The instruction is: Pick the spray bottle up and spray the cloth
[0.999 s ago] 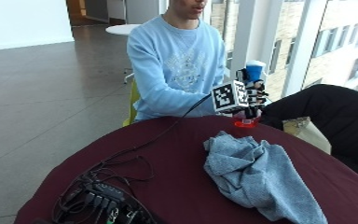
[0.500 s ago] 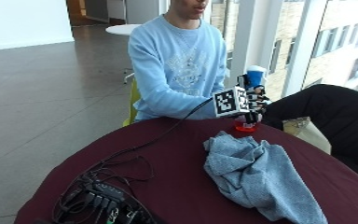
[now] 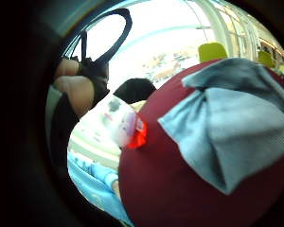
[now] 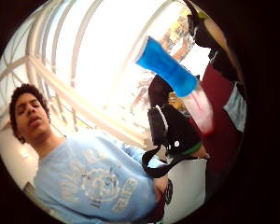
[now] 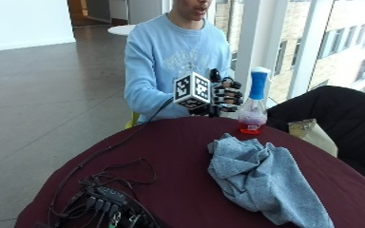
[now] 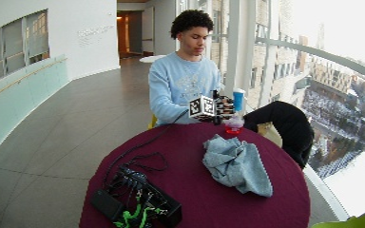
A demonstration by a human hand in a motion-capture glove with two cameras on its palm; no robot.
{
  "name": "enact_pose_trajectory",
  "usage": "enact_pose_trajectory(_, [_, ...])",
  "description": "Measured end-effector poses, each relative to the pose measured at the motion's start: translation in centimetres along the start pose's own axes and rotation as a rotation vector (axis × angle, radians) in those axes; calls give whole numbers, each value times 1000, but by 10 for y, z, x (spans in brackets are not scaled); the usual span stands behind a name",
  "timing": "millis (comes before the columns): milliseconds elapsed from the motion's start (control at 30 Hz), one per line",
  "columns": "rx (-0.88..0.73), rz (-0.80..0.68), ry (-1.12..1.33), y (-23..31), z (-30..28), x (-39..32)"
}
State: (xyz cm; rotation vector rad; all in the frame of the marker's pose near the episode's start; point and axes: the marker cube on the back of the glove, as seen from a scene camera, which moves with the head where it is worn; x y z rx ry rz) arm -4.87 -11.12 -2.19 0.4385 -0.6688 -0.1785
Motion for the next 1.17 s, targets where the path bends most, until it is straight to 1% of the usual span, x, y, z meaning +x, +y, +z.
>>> enact_pose_trajectory(167, [2,59,162,52,-45,2])
enact_pose_trajectory(366, [-21,128,300,119,-81,1])
enact_pose_trajectory(566, [-41,175,413,163,-109,3])
enact_pose_trajectory(833, [-61,216,458,193,-130,3])
enact_pose_trajectory(1166, [-71,192,503,191,-134,5])
